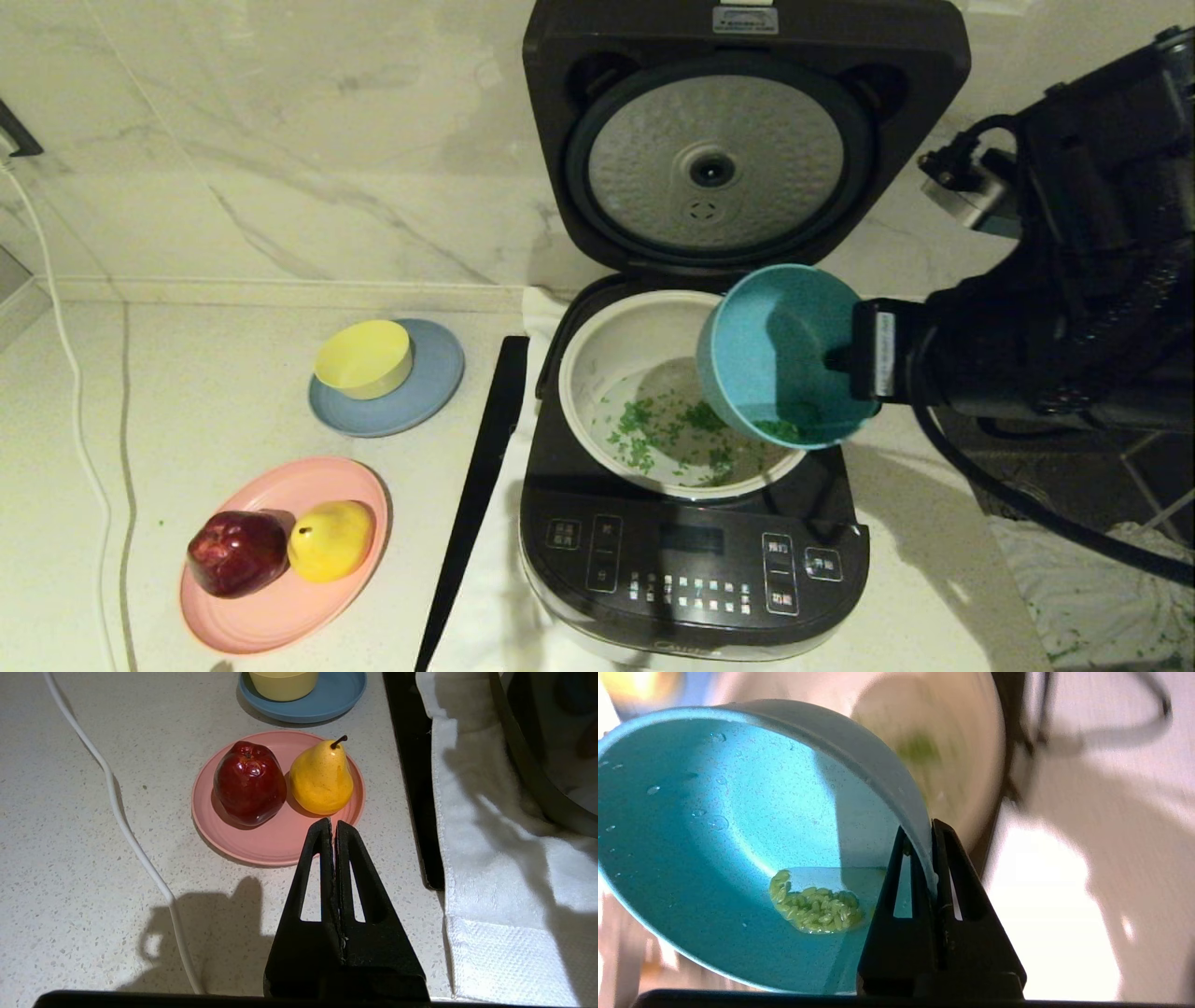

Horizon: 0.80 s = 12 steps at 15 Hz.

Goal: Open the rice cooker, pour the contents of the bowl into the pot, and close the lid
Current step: Fill a bowl with water from the tap

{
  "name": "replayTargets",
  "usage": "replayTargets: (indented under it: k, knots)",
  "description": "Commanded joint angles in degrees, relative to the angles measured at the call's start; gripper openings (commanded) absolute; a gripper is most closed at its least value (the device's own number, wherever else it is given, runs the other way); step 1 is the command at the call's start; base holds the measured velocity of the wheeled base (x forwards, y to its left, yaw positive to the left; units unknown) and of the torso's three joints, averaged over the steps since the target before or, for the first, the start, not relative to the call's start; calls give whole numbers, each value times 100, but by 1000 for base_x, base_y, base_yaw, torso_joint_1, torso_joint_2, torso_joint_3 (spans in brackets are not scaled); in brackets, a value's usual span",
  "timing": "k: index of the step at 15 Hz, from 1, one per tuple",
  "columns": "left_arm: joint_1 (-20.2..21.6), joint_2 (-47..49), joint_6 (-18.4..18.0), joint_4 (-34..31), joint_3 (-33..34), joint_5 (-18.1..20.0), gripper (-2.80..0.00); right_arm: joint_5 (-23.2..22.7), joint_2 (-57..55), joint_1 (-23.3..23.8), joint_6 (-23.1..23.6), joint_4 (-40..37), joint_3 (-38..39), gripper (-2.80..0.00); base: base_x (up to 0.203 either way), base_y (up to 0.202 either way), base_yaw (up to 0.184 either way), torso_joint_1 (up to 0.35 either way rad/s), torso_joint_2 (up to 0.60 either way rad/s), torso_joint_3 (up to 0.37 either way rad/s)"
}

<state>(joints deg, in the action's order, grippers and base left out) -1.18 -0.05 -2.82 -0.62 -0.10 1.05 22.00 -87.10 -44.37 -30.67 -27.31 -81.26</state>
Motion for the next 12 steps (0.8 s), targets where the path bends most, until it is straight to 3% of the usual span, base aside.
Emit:
replayTargets:
  k: [1,6,10,12]
  knots:
    - [4,-4,1,1,1,1,-280,-383,551,194,-39,-796,-121,-280,0,0,0,0,0,0]
    - [2,-4,1,1,1,1,-280,-1394,1153,721,-369,-1760,-205,-280,0,0,0,0,0,0]
    - [0,-4,1,1,1,1,-280,-2005,1525,1816,-372,-2125,-147,-280,0,0,0,0,0,0]
    - [-5,-4,1,1,1,1,-280,-2253,1592,2699,-359,-2181,-49,-280,0,0,0,0,0,0]
